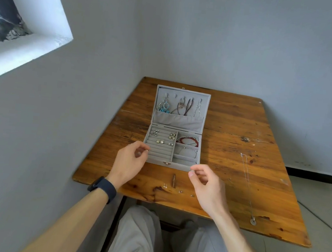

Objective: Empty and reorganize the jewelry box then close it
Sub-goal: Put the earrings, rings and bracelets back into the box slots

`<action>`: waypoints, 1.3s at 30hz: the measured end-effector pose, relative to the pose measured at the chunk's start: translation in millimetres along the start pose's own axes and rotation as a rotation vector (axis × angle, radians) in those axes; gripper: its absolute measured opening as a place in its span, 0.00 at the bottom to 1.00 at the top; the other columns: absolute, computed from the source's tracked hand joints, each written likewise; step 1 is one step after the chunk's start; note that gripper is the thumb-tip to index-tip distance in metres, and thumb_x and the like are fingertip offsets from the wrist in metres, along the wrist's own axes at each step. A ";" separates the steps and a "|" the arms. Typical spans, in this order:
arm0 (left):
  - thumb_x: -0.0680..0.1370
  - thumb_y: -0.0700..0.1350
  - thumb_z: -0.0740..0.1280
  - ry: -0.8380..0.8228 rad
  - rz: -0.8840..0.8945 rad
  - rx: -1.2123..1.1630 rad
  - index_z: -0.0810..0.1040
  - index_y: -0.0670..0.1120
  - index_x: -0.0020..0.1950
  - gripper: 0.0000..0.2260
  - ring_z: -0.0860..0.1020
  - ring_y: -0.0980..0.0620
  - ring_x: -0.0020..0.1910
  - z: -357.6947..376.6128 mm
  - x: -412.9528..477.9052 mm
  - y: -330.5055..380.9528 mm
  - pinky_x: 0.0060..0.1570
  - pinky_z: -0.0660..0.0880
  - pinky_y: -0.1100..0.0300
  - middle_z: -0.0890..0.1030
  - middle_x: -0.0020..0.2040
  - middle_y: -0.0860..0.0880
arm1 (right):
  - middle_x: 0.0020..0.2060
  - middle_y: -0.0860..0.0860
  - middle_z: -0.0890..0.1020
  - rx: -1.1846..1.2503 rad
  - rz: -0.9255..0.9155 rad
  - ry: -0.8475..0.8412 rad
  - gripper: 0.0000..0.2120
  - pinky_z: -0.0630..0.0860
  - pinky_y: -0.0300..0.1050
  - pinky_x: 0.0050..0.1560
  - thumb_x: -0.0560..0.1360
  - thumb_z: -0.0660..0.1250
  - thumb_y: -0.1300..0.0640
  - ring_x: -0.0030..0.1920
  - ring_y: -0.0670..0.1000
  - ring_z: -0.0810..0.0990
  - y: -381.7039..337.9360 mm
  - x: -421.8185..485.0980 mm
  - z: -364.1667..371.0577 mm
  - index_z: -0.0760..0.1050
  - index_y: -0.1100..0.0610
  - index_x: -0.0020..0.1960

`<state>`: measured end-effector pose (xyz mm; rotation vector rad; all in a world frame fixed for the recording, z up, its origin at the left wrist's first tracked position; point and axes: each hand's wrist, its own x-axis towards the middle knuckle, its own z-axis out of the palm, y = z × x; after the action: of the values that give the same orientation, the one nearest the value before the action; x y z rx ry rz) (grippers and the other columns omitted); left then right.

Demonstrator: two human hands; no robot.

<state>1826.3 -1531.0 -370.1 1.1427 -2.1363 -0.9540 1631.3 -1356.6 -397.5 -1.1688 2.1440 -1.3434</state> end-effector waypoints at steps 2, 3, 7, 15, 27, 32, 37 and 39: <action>0.81 0.46 0.65 0.009 0.011 0.027 0.80 0.57 0.56 0.08 0.76 0.64 0.52 -4.2 9.3 -7.0 0.48 0.69 0.73 0.80 0.52 0.60 | 0.46 0.35 0.81 0.022 -0.032 -0.004 0.05 0.72 0.23 0.41 0.78 0.70 0.53 0.49 0.32 0.77 -8.3 8.8 6.0 0.79 0.44 0.52; 0.81 0.46 0.65 0.015 0.016 0.046 0.81 0.56 0.58 0.09 0.76 0.62 0.53 -5.7 14.8 -10.0 0.50 0.70 0.71 0.80 0.54 0.58 | 0.47 0.35 0.81 0.026 -0.045 -0.010 0.05 0.72 0.23 0.41 0.78 0.70 0.53 0.50 0.32 0.77 -12.3 13.8 9.5 0.80 0.44 0.53; 0.82 0.46 0.65 0.041 0.055 0.141 0.82 0.53 0.61 0.10 0.77 0.57 0.56 -6.5 38.0 -16.3 0.57 0.74 0.62 0.80 0.56 0.54 | 0.49 0.34 0.80 0.002 -0.079 -0.051 0.07 0.73 0.24 0.42 0.79 0.68 0.54 0.51 0.32 0.77 -23.7 36.5 24.8 0.78 0.42 0.54; 0.82 0.48 0.65 0.024 0.156 0.387 0.80 0.53 0.62 0.10 0.77 0.55 0.54 -3.2 70.1 -11.1 0.48 0.79 0.53 0.82 0.55 0.54 | 0.47 0.34 0.81 -0.012 -0.080 -0.074 0.09 0.73 0.24 0.44 0.79 0.69 0.55 0.51 0.32 0.77 -14.6 56.1 41.9 0.78 0.41 0.53; 0.82 0.46 0.64 -0.026 0.302 0.710 0.82 0.53 0.62 0.11 0.75 0.50 0.56 2.7 79.2 -13.1 0.47 0.75 0.54 0.80 0.57 0.52 | 0.47 0.37 0.82 -0.013 -0.059 -0.082 0.08 0.74 0.26 0.44 0.79 0.69 0.55 0.50 0.33 0.78 -10.6 57.6 40.9 0.80 0.43 0.54; 0.82 0.48 0.63 0.029 0.162 0.635 0.82 0.55 0.60 0.11 0.75 0.51 0.55 7.6 77.3 -14.1 0.42 0.74 0.56 0.78 0.57 0.53 | 0.47 0.38 0.82 -0.025 -0.065 -0.089 0.08 0.74 0.25 0.44 0.79 0.69 0.56 0.51 0.33 0.77 -13.1 58.0 41.2 0.80 0.46 0.55; 0.82 0.49 0.62 0.048 0.010 0.389 0.79 0.57 0.60 0.09 0.79 0.50 0.49 17.6 70.9 -22.1 0.39 0.76 0.56 0.76 0.56 0.53 | 0.47 0.38 0.81 -0.056 -0.113 -0.107 0.08 0.73 0.25 0.44 0.79 0.68 0.55 0.50 0.33 0.77 -28.1 71.5 42.4 0.78 0.47 0.58; 0.82 0.49 0.62 0.077 0.013 0.298 0.78 0.57 0.62 0.10 0.79 0.51 0.48 20.7 67.5 -26.4 0.41 0.79 0.54 0.77 0.56 0.53 | 0.46 0.38 0.80 -0.078 -0.132 -0.097 0.09 0.72 0.24 0.43 0.79 0.68 0.53 0.49 0.32 0.77 -38.2 82.6 46.6 0.74 0.46 0.59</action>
<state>1790.4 -1592.3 -395.2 1.2802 -2.2712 -0.5873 1630.2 -1456.7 -377.0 -1.3982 2.0991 -1.2382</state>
